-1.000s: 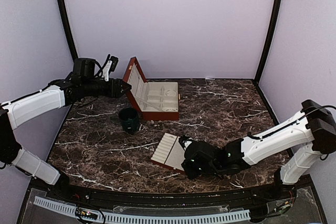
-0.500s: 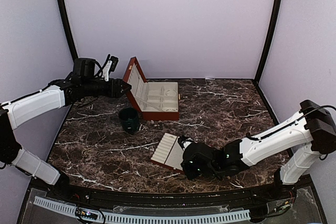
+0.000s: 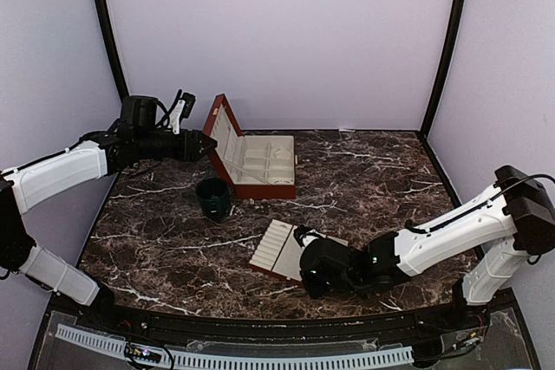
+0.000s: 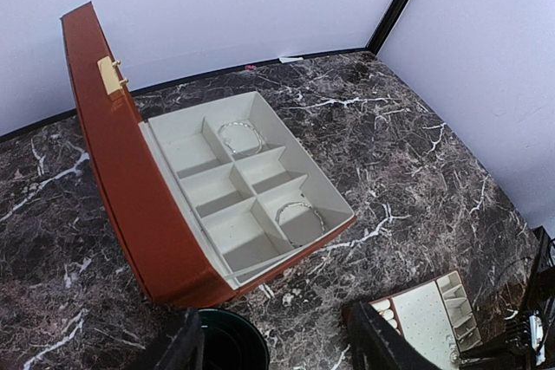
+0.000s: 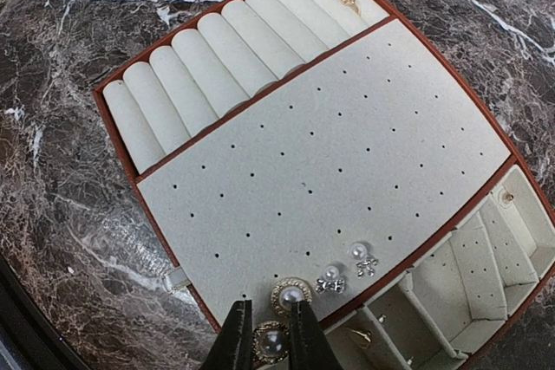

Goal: Organize the mixed jewelry
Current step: Insert the earring into the earring holder, then adjust the compartment layer at the center of the board, then pick up the ring from the center of the board.

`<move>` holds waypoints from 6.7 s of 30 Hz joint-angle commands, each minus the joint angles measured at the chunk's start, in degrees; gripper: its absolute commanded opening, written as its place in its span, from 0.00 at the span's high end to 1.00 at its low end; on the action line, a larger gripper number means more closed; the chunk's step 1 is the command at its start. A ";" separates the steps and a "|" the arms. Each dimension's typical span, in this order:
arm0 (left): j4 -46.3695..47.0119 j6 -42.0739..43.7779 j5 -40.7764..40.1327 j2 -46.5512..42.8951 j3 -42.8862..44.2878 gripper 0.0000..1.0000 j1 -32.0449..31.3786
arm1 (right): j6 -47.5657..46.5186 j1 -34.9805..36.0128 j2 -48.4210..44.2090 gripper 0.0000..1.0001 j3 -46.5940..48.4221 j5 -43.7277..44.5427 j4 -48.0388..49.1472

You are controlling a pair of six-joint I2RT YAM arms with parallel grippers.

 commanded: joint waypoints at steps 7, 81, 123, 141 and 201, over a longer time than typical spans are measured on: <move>-0.56 0.97 0.05 -2.65 -0.69 0.41 -0.09 | -0.31 0.80 2.17 1.00 1.92 0.89 0.01; -0.87 0.00 -0.62 -3.87 -0.75 0.40 -0.08 | 18.35 -16.93 -12.36 0.44 -3.21 -7.75 -10.97; -7.79 -5.61 -10.78 -14.02 -9.03 0.28 1.32 | -3.49 -22.23 -5.12 0.32 4.66 -6.58 3.81; -20.26 -30.52 -8.93 -26.10 -31.23 0.62 -19.34 | -23.09 -21.65 -3.40 0.40 5.15 -26.47 19.73; -14.73 2.86 -5.39 -20.58 -11.81 0.19 16.96 | -52.32 -1.13 45.61 0.86 57.82 -42.36 -8.51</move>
